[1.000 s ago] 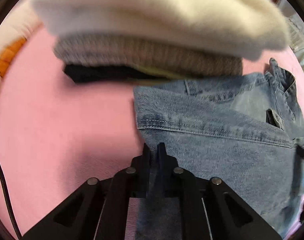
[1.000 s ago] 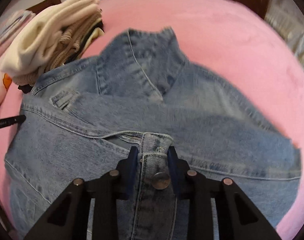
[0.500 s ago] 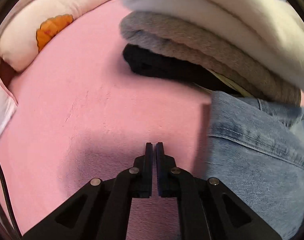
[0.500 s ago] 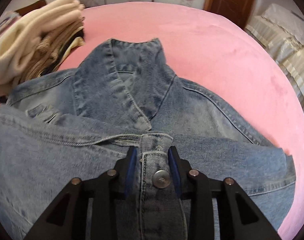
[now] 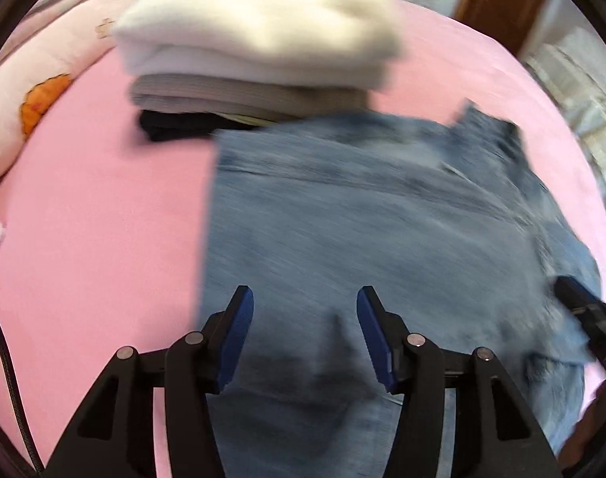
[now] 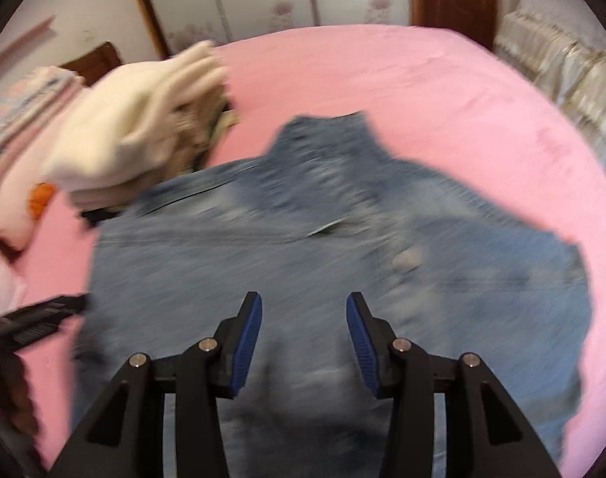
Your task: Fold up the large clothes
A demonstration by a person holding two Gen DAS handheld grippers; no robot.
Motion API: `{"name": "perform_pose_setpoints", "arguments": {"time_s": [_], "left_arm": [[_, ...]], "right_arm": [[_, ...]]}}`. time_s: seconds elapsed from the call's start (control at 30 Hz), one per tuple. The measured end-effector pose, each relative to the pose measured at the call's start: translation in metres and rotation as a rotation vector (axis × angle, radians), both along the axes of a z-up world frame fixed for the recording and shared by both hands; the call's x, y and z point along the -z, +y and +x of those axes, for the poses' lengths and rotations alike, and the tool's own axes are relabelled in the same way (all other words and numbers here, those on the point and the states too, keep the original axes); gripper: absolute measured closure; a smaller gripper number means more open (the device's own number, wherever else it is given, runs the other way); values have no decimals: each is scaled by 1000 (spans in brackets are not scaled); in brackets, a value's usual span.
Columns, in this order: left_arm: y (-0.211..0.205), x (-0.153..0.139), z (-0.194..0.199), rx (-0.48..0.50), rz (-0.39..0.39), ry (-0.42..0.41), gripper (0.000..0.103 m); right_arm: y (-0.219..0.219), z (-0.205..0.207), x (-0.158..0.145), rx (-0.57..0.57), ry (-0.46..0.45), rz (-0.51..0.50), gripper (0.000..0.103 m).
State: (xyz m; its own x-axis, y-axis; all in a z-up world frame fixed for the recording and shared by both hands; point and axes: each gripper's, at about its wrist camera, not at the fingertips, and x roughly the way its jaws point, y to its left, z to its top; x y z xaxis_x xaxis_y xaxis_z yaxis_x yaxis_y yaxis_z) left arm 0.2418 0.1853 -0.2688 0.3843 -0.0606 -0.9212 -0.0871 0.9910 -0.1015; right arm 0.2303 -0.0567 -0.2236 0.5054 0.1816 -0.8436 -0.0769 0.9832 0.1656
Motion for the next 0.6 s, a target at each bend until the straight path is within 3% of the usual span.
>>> {"name": "perform_pose_setpoints", "arguments": {"time_s": [0.1,0.23,0.3,0.37,0.6], "left_arm": [[-33,13,-7,30,-1,29,50],[-37,42,-12,45,48,76,50],[-32,49,-14,48,44,75,43],[-28,51,-15,43,52,76,38],[-13,44,-14,5,46,106,37]], "right_arm": [[33,-10,17,-78,26,0,59],[38,-22,40,-98,52,-72,62],[24,-23,50,-82,56,-111,76],[5,-26,51,-65,57,-121,102],[-51,-34,48,37,127,-108,100]]}}
